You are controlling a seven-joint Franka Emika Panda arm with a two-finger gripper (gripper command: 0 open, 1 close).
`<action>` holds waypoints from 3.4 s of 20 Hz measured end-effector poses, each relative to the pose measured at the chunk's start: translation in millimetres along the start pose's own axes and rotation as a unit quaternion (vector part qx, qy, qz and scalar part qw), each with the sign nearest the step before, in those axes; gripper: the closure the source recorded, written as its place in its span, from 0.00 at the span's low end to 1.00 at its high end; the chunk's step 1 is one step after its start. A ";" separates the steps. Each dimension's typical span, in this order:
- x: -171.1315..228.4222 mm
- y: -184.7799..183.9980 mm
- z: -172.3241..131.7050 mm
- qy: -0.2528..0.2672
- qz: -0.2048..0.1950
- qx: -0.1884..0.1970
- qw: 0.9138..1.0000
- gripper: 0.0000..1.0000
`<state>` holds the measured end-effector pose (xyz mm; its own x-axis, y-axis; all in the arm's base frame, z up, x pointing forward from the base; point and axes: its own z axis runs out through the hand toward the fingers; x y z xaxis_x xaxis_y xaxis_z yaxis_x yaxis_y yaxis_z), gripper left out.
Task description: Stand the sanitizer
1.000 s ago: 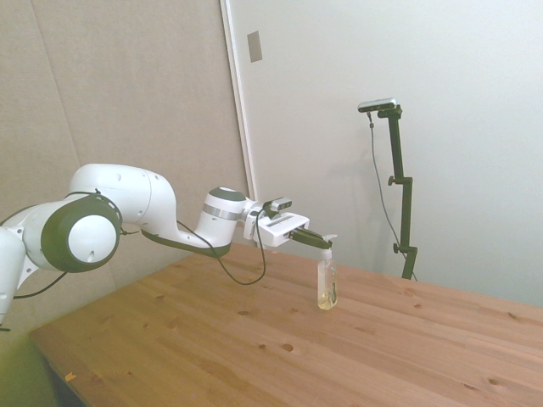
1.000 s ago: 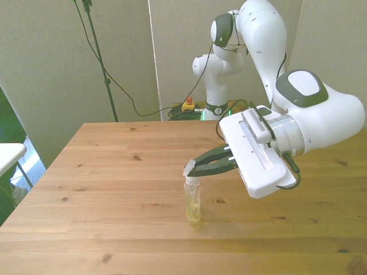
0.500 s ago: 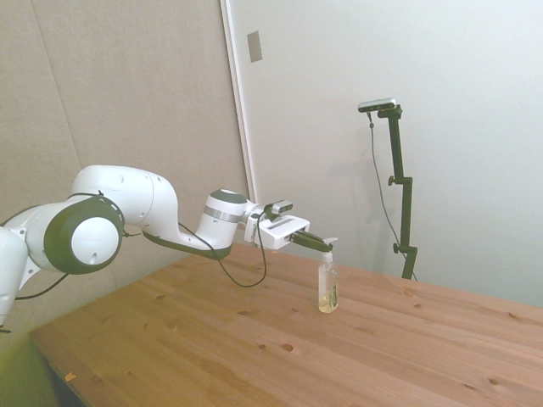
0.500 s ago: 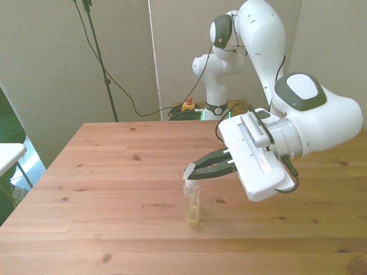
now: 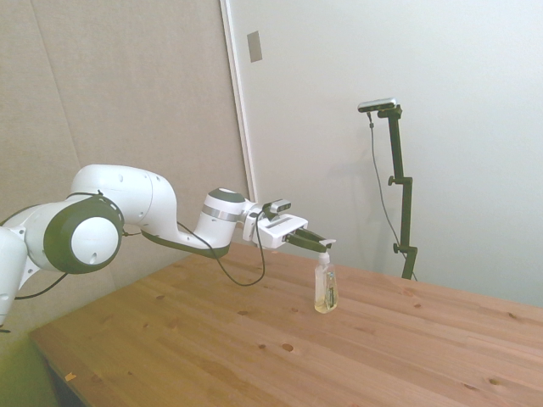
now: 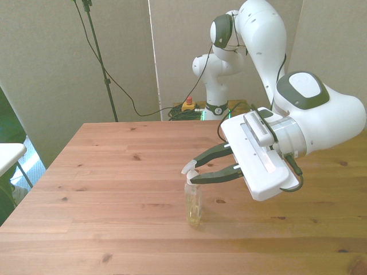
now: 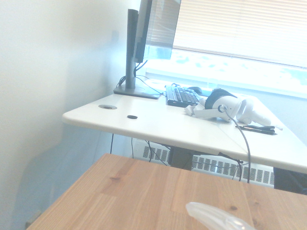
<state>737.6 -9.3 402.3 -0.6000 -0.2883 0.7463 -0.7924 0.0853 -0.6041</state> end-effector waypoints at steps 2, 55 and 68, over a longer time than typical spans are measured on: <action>0.9 0.5 -1.7 -0.001 0.000 0.000 1.000 0.00; 98.2 83.2 -67.0 -0.301 -0.152 0.022 0.941 0.00; 184.0 136.0 -51.1 -0.501 -0.319 0.055 0.802 0.00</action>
<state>513.8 -2.0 471.8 0.3587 -0.8665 0.3471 -0.8551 -0.4541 -0.2500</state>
